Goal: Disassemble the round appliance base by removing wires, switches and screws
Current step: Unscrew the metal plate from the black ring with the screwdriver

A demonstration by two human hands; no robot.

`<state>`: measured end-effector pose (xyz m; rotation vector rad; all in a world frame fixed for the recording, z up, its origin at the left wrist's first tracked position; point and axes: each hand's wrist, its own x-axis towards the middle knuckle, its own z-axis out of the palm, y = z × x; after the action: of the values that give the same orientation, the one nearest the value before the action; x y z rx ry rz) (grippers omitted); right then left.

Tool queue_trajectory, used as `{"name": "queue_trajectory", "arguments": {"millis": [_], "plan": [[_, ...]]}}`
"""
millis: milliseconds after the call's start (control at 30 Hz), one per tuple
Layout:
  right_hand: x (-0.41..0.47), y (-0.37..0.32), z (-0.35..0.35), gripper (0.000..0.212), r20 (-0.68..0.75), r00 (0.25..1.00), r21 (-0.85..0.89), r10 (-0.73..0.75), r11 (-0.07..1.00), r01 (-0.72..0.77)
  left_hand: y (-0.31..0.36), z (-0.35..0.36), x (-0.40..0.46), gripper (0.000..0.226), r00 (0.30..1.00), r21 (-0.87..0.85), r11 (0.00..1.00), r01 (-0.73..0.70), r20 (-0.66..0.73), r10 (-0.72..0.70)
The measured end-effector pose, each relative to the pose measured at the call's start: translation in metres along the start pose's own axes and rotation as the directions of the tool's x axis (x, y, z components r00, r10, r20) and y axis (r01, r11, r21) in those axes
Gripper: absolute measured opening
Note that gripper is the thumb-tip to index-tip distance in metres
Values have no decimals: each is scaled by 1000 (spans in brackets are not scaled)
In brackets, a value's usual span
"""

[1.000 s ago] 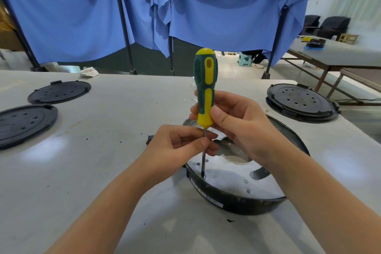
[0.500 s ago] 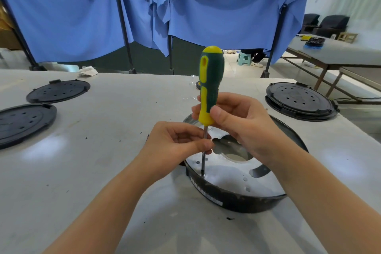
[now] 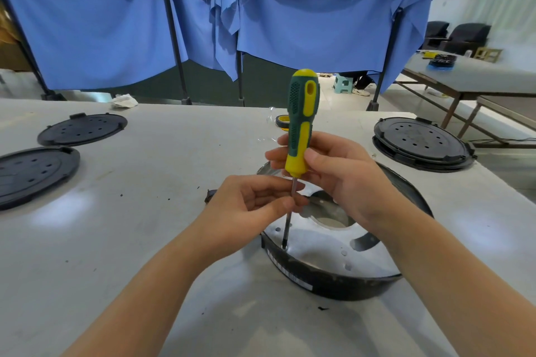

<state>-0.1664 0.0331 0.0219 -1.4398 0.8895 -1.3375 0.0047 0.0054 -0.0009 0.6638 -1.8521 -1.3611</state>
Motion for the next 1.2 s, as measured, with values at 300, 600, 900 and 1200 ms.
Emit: {"name": "queue_trajectory", "arguments": {"millis": [300,600,900,1200], "plan": [[-1,-2,0,23,-103,993,-252,-52,967,25,-5,2,3,17,995,12,1000,-21,-100,22],[-13,-3,15,36,-184,967,-275,-175,954,120,-9,6,4,22,993,58,996,-62,-100,68],[-26,-3,22,29,-151,981,-300,-119,951,69,-4,-2,-3,29,994,120,991,-56,97,45],[-25,6,21,31,-291,926,-329,-241,934,139,-14,4,2,18,990,104,991,-89,-101,99]]}}
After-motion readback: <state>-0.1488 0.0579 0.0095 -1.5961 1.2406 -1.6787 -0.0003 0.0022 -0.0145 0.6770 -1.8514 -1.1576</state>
